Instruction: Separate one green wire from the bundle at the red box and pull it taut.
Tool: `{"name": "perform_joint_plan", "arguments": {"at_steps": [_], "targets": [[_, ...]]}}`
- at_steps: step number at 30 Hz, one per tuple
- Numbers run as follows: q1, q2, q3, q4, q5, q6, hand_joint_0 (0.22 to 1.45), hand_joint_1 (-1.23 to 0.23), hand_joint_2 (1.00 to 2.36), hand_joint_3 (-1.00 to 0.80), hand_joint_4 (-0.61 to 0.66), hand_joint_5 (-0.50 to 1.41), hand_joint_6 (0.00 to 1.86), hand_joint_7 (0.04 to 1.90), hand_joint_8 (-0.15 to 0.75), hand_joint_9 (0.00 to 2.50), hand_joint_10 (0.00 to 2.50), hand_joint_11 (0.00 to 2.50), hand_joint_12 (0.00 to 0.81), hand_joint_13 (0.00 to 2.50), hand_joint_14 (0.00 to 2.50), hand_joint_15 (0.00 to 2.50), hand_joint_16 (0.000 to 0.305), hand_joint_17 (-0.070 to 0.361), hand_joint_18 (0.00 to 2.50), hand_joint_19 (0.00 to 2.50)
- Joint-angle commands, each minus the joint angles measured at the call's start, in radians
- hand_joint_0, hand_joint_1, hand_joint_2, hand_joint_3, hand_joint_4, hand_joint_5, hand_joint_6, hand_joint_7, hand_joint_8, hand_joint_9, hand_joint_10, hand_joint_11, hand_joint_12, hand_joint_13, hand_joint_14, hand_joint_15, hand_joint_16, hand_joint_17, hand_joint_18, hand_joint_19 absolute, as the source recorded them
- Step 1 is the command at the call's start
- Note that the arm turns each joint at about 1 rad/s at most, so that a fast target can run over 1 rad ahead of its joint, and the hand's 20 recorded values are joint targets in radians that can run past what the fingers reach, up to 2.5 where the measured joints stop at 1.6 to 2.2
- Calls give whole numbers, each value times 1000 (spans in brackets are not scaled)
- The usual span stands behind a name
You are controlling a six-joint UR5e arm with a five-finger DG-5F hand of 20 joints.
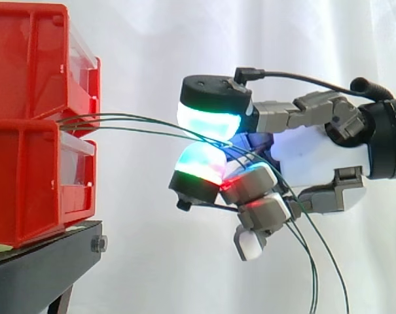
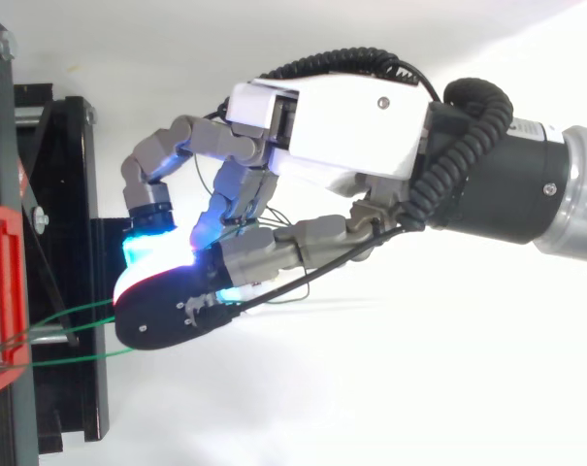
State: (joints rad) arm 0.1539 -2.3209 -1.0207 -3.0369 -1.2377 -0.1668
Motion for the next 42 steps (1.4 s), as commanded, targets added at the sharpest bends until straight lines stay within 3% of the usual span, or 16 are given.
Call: {"name": "perform_joint_plan", "arguments": {"at_steps": [1,7,15,24,37,42], "targets": [[-1,0,24,-5,-9,-3,624,-762,1016,-309,210,-210,888,1257,351,1230,24,1339,381,1350,28,1004,62,139,987,515],[4,0,50,-63,-13,-17,616,-735,1011,-384,223,-212,892,1225,351,1222,23,1337,384,1344,29,1004,61,138,982,519],[6,2,74,-106,-13,-23,569,-520,1009,-414,228,-208,885,1226,350,1260,23,1349,393,1379,28,1008,64,144,1013,537],[6,0,74,-106,-13,-20,588,-626,1022,-224,227,-206,883,1280,356,1249,24,1340,393,1375,27,1011,63,143,1009,532],[6,0,73,-111,-8,-28,613,-697,1023,-198,164,-212,897,1258,352,1224,23,1350,384,1349,29,998,62,140,987,517],[7,0,67,-108,-6,-25,591,-635,1017,-306,219,-212,898,1221,356,1235,24,1341,391,1346,29,1000,62,141,987,524]]}}
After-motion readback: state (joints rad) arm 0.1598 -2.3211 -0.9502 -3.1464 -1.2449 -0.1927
